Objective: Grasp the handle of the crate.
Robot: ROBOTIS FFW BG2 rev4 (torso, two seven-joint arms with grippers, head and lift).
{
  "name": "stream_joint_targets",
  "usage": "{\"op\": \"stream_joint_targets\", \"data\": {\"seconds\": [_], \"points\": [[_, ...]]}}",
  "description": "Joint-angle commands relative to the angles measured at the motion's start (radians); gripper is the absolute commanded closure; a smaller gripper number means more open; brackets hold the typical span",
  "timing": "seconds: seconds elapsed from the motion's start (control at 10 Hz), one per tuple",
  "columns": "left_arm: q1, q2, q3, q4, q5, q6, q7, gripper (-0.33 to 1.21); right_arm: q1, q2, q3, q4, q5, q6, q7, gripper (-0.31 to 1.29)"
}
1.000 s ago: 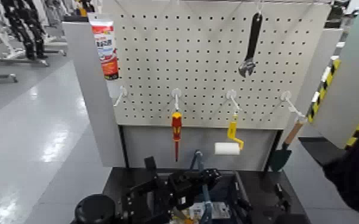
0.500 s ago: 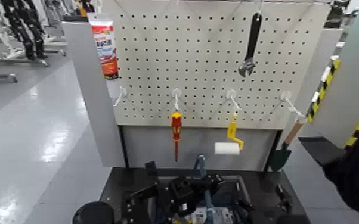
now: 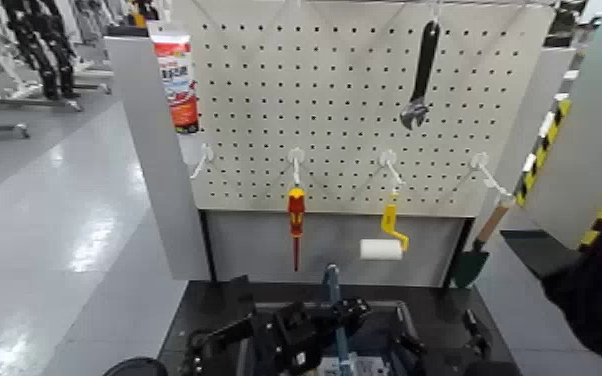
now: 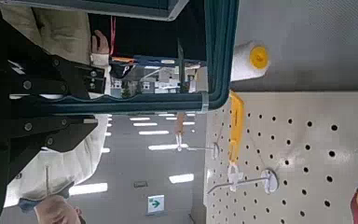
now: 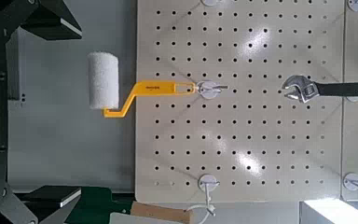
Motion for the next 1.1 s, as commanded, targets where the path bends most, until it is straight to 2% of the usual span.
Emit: {"op": "stream_joint_targets", "data": {"seconds": [0.1, 0.5, 0.9, 1.1], "points": [[0.041, 0.007, 0.022, -0.07, 0.022, 0.003, 0.024, 1.17, 0.0, 0.0, -0.001, -0.001, 0.0, 0.002, 0.004, 0.13], [0.085, 0.009, 0.038, -0.134, 0.053, 0.002, 0.059, 1.17, 0.003, 0.002, -0.009, -0.004, 0.0, 0.002, 0.018, 0.13], [0.091, 0.01, 0.046, -0.145, 0.051, 0.002, 0.062, 1.17, 0.003, 0.003, -0.012, -0.006, -0.003, 0.005, 0.036, 0.13], [0.09, 0.013, 0.045, -0.146, 0.051, 0.002, 0.062, 1.17, 0.002, 0.005, -0.015, -0.007, 0.017, 0.003, 0.046, 0.13]]}}
